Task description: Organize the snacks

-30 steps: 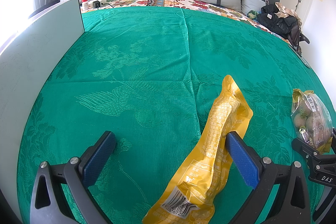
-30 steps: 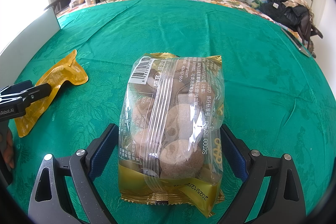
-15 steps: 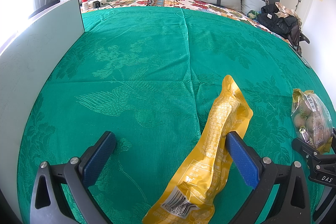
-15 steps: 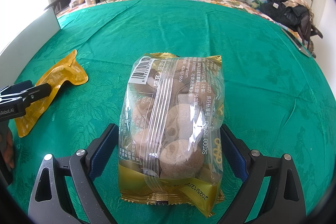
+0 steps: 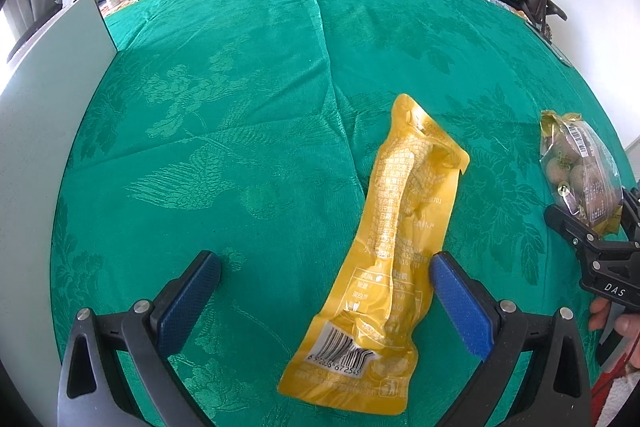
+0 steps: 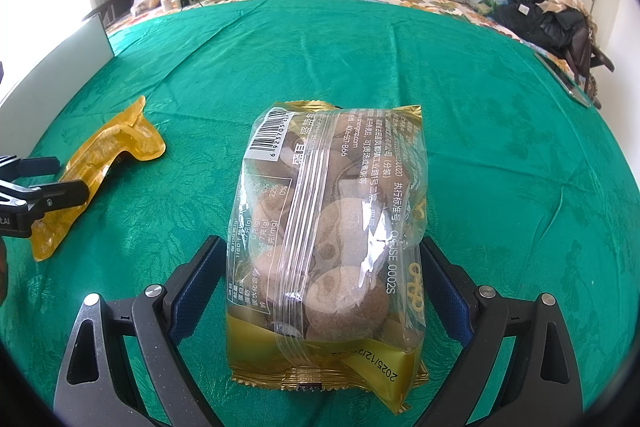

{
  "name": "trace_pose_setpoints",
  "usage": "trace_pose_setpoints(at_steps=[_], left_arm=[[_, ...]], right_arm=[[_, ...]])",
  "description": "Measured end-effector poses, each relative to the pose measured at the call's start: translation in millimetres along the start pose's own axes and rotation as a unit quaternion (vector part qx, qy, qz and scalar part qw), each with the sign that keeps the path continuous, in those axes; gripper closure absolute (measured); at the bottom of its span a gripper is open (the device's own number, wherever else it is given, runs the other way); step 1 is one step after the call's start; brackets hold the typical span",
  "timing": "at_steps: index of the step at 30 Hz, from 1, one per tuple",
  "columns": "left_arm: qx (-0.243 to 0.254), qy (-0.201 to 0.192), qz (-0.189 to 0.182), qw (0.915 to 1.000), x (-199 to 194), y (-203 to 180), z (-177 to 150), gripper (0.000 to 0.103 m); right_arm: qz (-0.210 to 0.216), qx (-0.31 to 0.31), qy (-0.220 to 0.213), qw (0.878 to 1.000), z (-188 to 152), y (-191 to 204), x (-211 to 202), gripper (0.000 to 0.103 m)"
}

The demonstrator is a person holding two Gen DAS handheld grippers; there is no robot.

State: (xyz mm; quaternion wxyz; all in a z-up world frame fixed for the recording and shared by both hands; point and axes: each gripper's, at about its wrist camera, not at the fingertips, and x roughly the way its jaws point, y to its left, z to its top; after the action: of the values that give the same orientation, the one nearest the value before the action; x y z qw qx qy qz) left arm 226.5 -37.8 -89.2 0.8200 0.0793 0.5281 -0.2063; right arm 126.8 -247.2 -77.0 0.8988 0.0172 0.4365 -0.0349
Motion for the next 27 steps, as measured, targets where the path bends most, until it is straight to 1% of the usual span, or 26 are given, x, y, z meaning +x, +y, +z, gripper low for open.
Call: trace_pose_setpoints(at_steps=[3, 6, 9, 11, 13, 15, 16, 17, 18, 19, 20, 22, 23, 24, 25, 26, 27], left_arm=[[0.001, 0.012, -0.024, 0.9996, -4.7, 4.8, -2.1, 0.001], [-0.001, 0.016, -0.051, 0.9986, -9.4, 7.9, -3.5, 0.003], [0.01, 0.016, -0.056, 0.9982, -10.2, -0.1, -2.5, 0.004], [0.031, 0.016, -0.043, 0.9985, -7.1, -14.0, 1.2, 0.004], [0.052, 0.022, -0.008, 0.9984, -0.3, -28.8, 6.4, 0.004], [0.061, 0.038, 0.022, 0.9972, 8.8, -39.0, 9.1, 0.003], [0.054, 0.031, 0.019, 0.9979, 7.4, -39.8, 10.2, 0.008], [0.051, 0.024, 0.021, 0.9982, 4.4, -40.0, 10.6, 0.024], [0.052, 0.011, 0.018, 0.9984, -1.9, -40.0, 10.5, 0.043], [0.054, 0.011, 0.006, 0.9985, -5.7, -39.7, 10.3, 0.056], [0.053, 0.018, -0.007, 0.9984, -7.0, -38.1, 9.3, 0.056], [0.054, 0.011, -0.023, 0.9982, -17.6, -34.4, 1.6, 0.059], [0.042, 0.007, -0.038, 0.9983, -23.3, -32.0, -3.0, 0.061], [0.024, 0.002, -0.06, 0.9979, -31.3, -27.2, -8.4, 0.061], [0.004, -0.005, -0.082, 0.9966, -40.8, -22.1, -14.3, 0.061], [-0.016, -0.013, -0.1, 0.9948, -51.5, -17.3, -20.3, 0.061], [-0.037, -0.019, -0.115, 0.9925, -62.0, -12.8, -26.6, 0.061]], right_arm=[[0.002, 0.003, 0.003, 1.0, 1.9, -0.9, 1.9, 0.005], [0.025, -0.005, 0.036, 0.999, 6.9, -7.2, 0.0, 0.007], [0.055, 0.019, 0.072, 0.996, 13.0, -16.8, -2.5, 0.007], [0.066, 0.032, 0.096, 0.993, 19.1, -18.2, -0.8, 0.007], [0.065, 0.042, 0.112, 0.991, 26.0, -16.1, 1.9, 0.007], [0.06, 0.043, 0.13, 0.989, 32.0, -10.9, 8.2, 0.009], [0.058, 0.039, 0.138, 0.988, 33.0, -6.2, 10.9, 0.009], [0.044, 0.029, 0.139, 0.989, 34.1, -2.8, 10.9, 0.021], [0.024, 0.018, 0.136, 0.99, 35.3, -0.4, 7.7, 0.036], [0.037, 0.021, 0.134, 0.99, 35.4, -1.6, 4.2, 0.045], [0.061, 0.039, 0.14, 0.988, 33.0, -5.7, 1.1, 0.046], [0.078, 0.056, 0.136, 0.986, 25.4, -11.2, -10.9, 0.046], [0.089, 0.066, 0.126, 0.986, 20.7, -14.3, -20.5, 0.046], [0.112, 0.084, 0.114, 0.984, 15.7, -18.7, -30.3, 0.046], [0.139, 0.107, 0.102, 0.979, 9.8, -23.8, -40.3, 0.046], [0.158, 0.125, 0.093, 0.975, 3.7, -27.7, -49.3, 0.046], [0.163, 0.134, 0.086, 0.974, -3.1, -29.7, -56.5, 0.046]])
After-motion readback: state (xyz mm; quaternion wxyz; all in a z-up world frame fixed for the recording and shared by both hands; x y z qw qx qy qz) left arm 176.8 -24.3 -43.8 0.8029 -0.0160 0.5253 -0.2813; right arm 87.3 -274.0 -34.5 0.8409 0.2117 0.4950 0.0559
